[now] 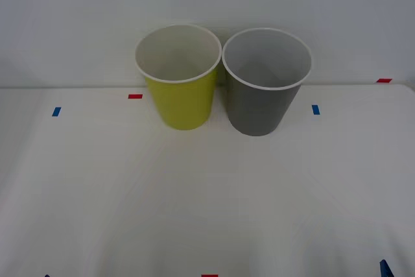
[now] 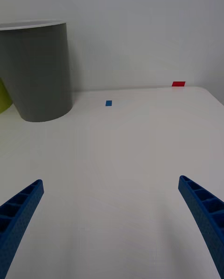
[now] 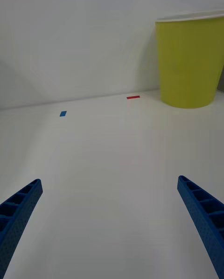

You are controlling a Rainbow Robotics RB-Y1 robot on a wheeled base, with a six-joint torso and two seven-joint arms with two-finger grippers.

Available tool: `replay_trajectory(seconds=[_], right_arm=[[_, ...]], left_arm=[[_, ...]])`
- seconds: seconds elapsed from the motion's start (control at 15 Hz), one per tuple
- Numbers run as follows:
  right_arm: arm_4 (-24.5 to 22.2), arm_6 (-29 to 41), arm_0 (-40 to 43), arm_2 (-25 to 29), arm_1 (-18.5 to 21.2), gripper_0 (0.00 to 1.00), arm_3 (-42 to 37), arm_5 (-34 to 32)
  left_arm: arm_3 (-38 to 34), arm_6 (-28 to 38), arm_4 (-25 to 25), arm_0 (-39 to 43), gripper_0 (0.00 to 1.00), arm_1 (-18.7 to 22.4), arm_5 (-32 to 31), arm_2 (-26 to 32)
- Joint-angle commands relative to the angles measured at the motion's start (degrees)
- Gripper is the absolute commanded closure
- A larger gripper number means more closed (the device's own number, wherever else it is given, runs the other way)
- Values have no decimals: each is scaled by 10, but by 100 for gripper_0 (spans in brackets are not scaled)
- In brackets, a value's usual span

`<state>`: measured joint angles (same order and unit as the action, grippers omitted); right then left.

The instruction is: Put cans in the gray bin and PET bottles in the light green bin.

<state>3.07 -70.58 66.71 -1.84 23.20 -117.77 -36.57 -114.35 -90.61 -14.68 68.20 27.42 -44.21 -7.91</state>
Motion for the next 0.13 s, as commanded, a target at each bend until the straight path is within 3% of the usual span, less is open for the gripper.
replay_trajectory(seconds=[0.07,0.13], right_arm=[[0,0,0,0,0,0,0,0],[0,0,0,0,0,0,0,0]], left_arm=[[0,0,0,0,0,0,0,0],[0,0,0,0,0,0,0,0]])
